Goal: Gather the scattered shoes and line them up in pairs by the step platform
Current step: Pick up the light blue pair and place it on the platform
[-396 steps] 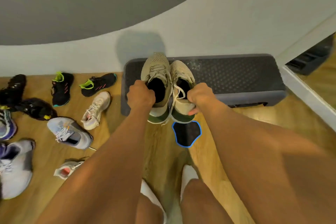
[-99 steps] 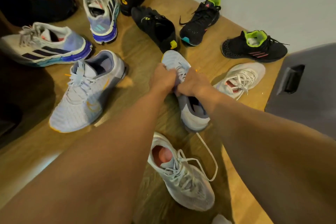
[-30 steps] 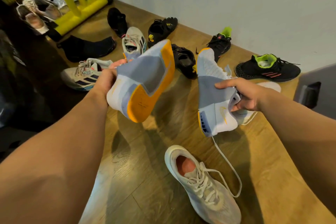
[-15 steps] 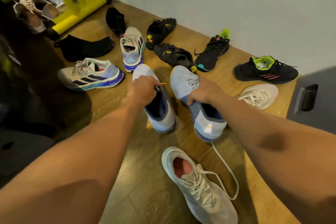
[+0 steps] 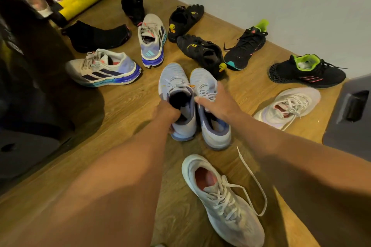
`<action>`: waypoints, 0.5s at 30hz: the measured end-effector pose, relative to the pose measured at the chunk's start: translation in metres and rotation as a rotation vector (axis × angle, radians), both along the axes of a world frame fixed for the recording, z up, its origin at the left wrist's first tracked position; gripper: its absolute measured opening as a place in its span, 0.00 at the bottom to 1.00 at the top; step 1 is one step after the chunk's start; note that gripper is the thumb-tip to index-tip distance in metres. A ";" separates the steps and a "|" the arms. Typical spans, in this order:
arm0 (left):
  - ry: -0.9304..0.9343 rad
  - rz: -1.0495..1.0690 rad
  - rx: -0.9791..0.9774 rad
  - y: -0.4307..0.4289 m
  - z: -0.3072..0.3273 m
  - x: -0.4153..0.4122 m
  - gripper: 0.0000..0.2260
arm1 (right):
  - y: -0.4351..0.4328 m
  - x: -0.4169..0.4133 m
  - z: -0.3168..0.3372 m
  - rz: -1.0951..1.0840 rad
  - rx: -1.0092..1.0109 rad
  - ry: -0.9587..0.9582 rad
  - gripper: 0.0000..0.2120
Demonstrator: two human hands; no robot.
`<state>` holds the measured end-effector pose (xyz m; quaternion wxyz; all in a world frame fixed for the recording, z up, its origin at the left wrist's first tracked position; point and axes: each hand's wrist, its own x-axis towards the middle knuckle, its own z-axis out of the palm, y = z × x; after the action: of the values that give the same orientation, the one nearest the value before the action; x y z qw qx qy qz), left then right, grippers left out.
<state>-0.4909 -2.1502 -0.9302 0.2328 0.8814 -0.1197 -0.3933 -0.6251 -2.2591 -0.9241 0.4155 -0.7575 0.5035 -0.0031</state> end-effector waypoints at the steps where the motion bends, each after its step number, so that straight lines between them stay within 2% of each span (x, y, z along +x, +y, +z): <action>1: 0.036 0.037 0.006 0.002 -0.003 0.000 0.19 | -0.003 -0.008 0.002 -0.051 0.027 -0.103 0.39; 3: 0.011 0.052 -0.005 0.003 -0.006 0.001 0.15 | -0.010 -0.025 0.004 -0.155 0.093 -0.184 0.29; 4: -0.015 0.046 -0.007 0.003 -0.008 0.001 0.14 | -0.013 -0.033 0.004 -0.217 0.181 -0.176 0.27; 6: -0.055 0.007 0.023 0.004 -0.008 0.002 0.10 | -0.012 -0.046 0.003 -0.262 0.365 -0.066 0.23; 7: -0.070 -0.018 0.045 0.006 -0.006 0.002 0.09 | -0.010 -0.048 0.001 -0.201 0.375 0.045 0.21; 9: -0.091 -0.052 0.071 0.007 0.000 0.001 0.08 | -0.004 -0.046 -0.003 -0.025 0.303 0.269 0.18; 12: -0.042 -0.076 0.059 0.007 0.007 -0.010 0.11 | 0.007 -0.039 -0.002 0.081 0.242 0.461 0.10; 14: -0.036 -0.094 0.090 0.008 0.010 -0.018 0.14 | 0.010 -0.035 0.004 0.103 0.175 0.516 0.14; 15: -0.059 -0.111 0.107 0.008 0.012 -0.021 0.16 | 0.011 -0.034 0.007 0.077 0.157 0.481 0.14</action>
<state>-0.5114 -2.1417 -0.9181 0.1594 0.8958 -0.1541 -0.3853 -0.6588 -2.2478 -0.9173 0.3413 -0.7204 0.5573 0.2322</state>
